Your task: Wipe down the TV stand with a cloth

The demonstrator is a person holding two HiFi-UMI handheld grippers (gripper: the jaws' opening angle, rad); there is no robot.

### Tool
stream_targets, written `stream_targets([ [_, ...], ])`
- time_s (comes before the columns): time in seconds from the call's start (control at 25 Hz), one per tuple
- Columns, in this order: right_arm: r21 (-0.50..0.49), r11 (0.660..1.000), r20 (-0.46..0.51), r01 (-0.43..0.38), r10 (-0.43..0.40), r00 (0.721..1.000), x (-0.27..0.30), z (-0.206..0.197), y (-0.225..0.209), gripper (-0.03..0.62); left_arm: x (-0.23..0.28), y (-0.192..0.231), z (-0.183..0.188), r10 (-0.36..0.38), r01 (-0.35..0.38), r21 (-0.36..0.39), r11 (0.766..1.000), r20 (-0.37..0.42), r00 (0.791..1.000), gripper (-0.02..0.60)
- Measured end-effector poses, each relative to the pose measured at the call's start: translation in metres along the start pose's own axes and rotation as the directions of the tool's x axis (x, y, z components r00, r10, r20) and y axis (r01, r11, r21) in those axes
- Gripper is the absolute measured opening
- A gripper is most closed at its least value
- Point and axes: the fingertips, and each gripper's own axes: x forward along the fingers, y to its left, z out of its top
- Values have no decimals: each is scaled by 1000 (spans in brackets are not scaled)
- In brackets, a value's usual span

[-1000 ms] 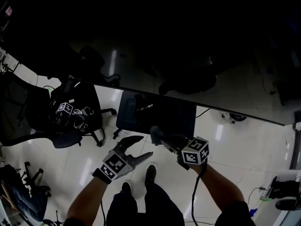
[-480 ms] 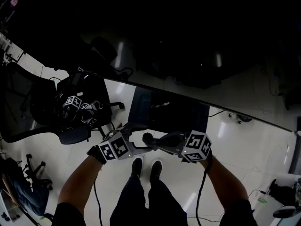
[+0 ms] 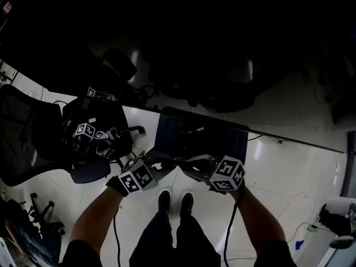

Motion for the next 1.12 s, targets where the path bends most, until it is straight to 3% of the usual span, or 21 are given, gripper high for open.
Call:
stream_targets([
  [0.12, 15, 993, 50, 117, -118, 992, -3, 3, -23, 94, -5, 54, -20, 170, -171, -71, 983, -14, 985, 40],
  [0.28, 67, 977, 132, 203, -210, 969, -16, 9, -30, 91, -4, 128, -51, 377, -392, -71, 917, -163, 912, 40],
  [0.36, 99, 971, 167, 218, -233, 958, -23, 10, -29, 89, 7, 157, -54, 431, -444, -24, 896, -200, 880, 40],
  [0.48, 163, 954, 186, 253, -281, 942, -34, -3, -34, 89, 28, 196, -52, 477, -480, 45, 876, -229, 848, 41],
  [0.64, 240, 926, 212, 291, -342, 915, -54, -23, -36, 81, 44, 244, -50, 539, -527, 125, 840, -291, 790, 41],
  [0.76, 323, 894, 252, 312, -399, 882, -75, -34, -42, 77, 64, 257, -66, 536, -492, 214, 844, -372, 758, 41],
  [0.84, 383, 869, 284, 313, -433, 855, -89, -42, -45, 75, 80, 252, -82, 502, -451, 222, 864, -431, 750, 41],
  [1.0, 472, 825, 332, 311, -493, 804, -109, -53, -52, 71, 105, 226, -109, 407, -387, 152, 909, -518, 752, 43],
  [1.12, 485, 815, 348, 315, -511, 786, -117, -51, -46, 67, 114, 208, -114, 390, -408, 82, 909, -513, 765, 40],
])
